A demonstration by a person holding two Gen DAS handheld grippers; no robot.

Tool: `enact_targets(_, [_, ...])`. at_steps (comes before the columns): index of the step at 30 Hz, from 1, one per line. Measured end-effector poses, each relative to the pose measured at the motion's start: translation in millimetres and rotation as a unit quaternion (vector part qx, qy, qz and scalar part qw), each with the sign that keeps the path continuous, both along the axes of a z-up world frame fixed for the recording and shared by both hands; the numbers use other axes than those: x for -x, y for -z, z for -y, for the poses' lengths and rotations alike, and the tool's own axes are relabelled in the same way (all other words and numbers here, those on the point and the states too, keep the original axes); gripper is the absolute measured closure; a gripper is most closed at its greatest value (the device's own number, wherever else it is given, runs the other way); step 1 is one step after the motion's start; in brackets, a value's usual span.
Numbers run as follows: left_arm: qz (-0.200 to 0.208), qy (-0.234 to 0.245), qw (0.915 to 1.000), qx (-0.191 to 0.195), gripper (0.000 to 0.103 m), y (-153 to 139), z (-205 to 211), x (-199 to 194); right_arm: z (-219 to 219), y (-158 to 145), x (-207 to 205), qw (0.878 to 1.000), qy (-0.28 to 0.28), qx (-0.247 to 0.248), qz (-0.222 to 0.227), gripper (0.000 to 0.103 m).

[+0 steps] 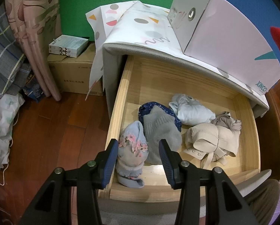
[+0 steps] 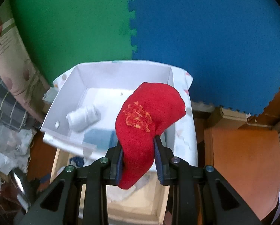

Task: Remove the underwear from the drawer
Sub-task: 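Lower the red sock into the white box and open the right tool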

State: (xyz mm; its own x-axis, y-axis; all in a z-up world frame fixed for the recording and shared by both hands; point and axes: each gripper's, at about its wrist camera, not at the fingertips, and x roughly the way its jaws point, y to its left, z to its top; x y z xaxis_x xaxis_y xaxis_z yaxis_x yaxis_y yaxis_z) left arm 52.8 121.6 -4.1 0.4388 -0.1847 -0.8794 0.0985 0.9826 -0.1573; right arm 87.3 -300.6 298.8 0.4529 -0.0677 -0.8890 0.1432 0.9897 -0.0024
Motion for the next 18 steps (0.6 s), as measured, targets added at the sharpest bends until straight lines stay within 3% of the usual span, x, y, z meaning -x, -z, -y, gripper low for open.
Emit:
enact_targets(7, [0.002,-0.005,1.0,0.004,0.057,-1.0,-4.1,0.1,0.0,47.7,-57.0,0.999,0.024,0.025,-0.028,0.077])
enact_targets(13, [0.002,0.0,1.0,0.006,0.057,-0.6,-3.0,-1.1,-1.4,91.6,-62.4,0.997,0.029,0.015,-0.067,0.077])
enact_targets(18, [0.0,0.006,1.0,0.001,0.057,0.7,1.0,-2.1,-3.7,104.1,-57.0,0.996,0.023,0.019,-0.078,0.067])
